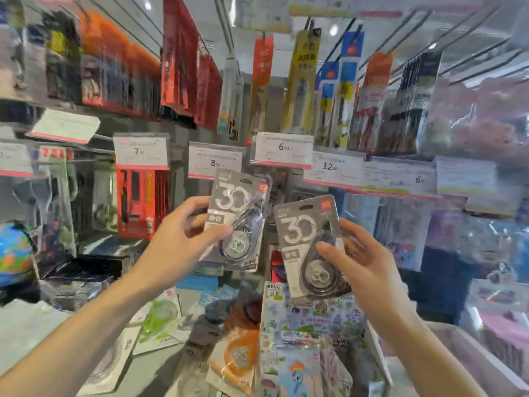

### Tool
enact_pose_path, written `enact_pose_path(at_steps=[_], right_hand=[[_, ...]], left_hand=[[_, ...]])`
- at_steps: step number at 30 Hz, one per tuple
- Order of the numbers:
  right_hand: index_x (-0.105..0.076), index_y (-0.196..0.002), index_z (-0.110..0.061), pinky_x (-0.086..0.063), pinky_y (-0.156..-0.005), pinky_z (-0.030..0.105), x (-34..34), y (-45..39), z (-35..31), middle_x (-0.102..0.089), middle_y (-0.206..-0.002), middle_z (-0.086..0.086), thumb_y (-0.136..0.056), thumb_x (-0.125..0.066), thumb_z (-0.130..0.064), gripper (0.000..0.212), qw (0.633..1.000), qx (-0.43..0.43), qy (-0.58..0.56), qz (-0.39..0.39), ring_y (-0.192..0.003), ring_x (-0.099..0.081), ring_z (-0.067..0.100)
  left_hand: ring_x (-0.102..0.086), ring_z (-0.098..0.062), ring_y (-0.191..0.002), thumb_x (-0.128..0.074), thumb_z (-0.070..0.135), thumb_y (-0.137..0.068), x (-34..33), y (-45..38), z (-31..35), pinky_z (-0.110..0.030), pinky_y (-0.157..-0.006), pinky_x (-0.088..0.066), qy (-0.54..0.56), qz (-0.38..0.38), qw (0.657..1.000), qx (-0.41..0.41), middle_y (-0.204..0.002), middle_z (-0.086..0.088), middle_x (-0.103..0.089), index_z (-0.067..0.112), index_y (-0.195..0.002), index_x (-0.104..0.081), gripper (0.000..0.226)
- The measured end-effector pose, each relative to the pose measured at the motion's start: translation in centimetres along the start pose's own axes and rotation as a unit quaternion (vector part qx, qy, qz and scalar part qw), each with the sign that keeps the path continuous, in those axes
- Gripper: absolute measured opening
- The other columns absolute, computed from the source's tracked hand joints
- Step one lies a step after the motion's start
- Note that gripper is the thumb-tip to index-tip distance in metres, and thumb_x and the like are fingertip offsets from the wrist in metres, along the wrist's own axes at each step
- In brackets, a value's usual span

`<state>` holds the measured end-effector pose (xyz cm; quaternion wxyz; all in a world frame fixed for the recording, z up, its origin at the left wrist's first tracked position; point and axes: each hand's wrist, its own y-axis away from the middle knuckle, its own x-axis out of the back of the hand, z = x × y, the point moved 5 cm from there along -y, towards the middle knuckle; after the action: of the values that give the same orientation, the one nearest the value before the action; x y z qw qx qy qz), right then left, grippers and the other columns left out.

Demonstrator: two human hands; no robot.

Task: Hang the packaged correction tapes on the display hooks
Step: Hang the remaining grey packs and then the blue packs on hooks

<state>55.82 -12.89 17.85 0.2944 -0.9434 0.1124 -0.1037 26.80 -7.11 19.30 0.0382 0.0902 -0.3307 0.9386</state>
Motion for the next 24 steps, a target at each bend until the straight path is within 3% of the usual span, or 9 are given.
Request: enact_pose_path(at_steps=[3, 7, 11, 14, 16, 20, 24], right_hand=[[-0.064, -0.127, -0.038, -0.055, -0.075, 0.007, -0.4, -0.5, 0.2, -0.08, -0.103, -0.022, -0.073, -0.079, -0.047, 0.057, 1.0, 0.01, -0.001, -0.026, -0.099, -0.074, -0.006], [-0.061, -0.135, -0.038, -0.059, -0.092, 0.02, -1.0, -1.3, 0.6, -0.079, -0.111, -0.018, -0.071, -0.078, -0.057, 0.069, 0.999, 0.019, -0.005, -0.048, -0.11, -0.072, 0.0], [-0.062, -0.128, -0.048, -0.06, -0.095, 0.026, -2.0, -2.0, 0.4, -0.078, -0.116, -0.019, -0.071, -0.077, -0.059, 0.06, 0.998, 0.027, -0.017, -0.047, -0.111, -0.072, 0.001], [-0.058, -0.137, -0.04, -0.059, -0.099, 0.031, -3.0, -2.8, 0.1, -0.076, -0.121, -0.018, -0.073, -0.076, -0.061, 0.07, 0.998, 0.036, -0.031, -0.049, -0.115, -0.071, 0.003], [-0.056, -0.141, -0.038, -0.056, -0.104, 0.035, -3.5, -3.4, -0.1, -0.073, -0.128, -0.017, -0.071, -0.076, -0.065, 0.078, 0.998, 0.043, -0.036, -0.036, -0.122, -0.067, 0.003], [-0.05, -0.149, -0.032, -0.054, -0.107, 0.039, -4.4, -4.3, -0.1, -0.068, -0.136, -0.011, -0.074, -0.077, -0.066, 0.086, 0.998, 0.044, -0.036, -0.025, -0.127, -0.063, 0.005], [-0.047, -0.151, -0.032, -0.054, -0.095, 0.012, -5.1, -5.0, -0.1, -0.066, -0.124, -0.029, -0.079, -0.079, -0.059, 0.084, 0.998, 0.056, -0.035, -0.008, -0.116, -0.059, -0.019]], left_hand=[[-0.071, 0.003, -0.107, -0.08, 0.031, -0.087, 0.3, -0.7, 1.8, -0.028, -0.091, -0.048, -0.039, 0.014, 0.999, -0.017, -0.115, 0.023, -0.076, 0.046, -0.114, -0.064, 0.034], [-0.07, -0.004, -0.113, -0.079, 0.051, -0.076, 1.5, -1.2, 3.2, -0.035, -0.098, -0.049, -0.051, 0.033, 0.998, -0.032, -0.12, 0.019, -0.075, 0.049, -0.117, -0.063, 0.044], [-0.073, -0.01, -0.111, -0.078, 0.055, -0.077, 2.5, -1.5, 3.6, -0.05, -0.1, -0.052, -0.056, 0.033, 0.997, -0.05, -0.12, 0.014, -0.077, 0.044, -0.123, -0.062, 0.05], [-0.072, -0.017, -0.114, -0.08, 0.064, -0.072, 3.0, -1.9, 3.9, -0.056, -0.103, -0.051, -0.045, 0.042, 0.996, -0.058, -0.12, 0.01, -0.077, 0.041, -0.126, -0.061, 0.062], [-0.072, -0.016, -0.115, -0.08, 0.067, -0.07, 3.1, -2.1, 4.1, -0.055, -0.104, -0.05, -0.044, 0.036, 0.996, -0.063, -0.121, 0.01, -0.077, 0.042, -0.127, -0.061, 0.065], [-0.074, -0.011, -0.109, -0.078, 0.051, -0.079, 3.1, -2.0, 4.4, -0.045, -0.098, -0.053, -0.049, 0.018, 0.995, -0.083, -0.118, 0.01, -0.078, 0.043, -0.123, -0.063, 0.047], [-0.075, -0.009, -0.106, -0.077, 0.048, -0.078, 3.3, -1.9, 4.4, -0.029, -0.089, -0.06, -0.043, 0.014, 0.995, -0.085, -0.115, 0.012, -0.079, 0.046, -0.12, -0.064, 0.044]])
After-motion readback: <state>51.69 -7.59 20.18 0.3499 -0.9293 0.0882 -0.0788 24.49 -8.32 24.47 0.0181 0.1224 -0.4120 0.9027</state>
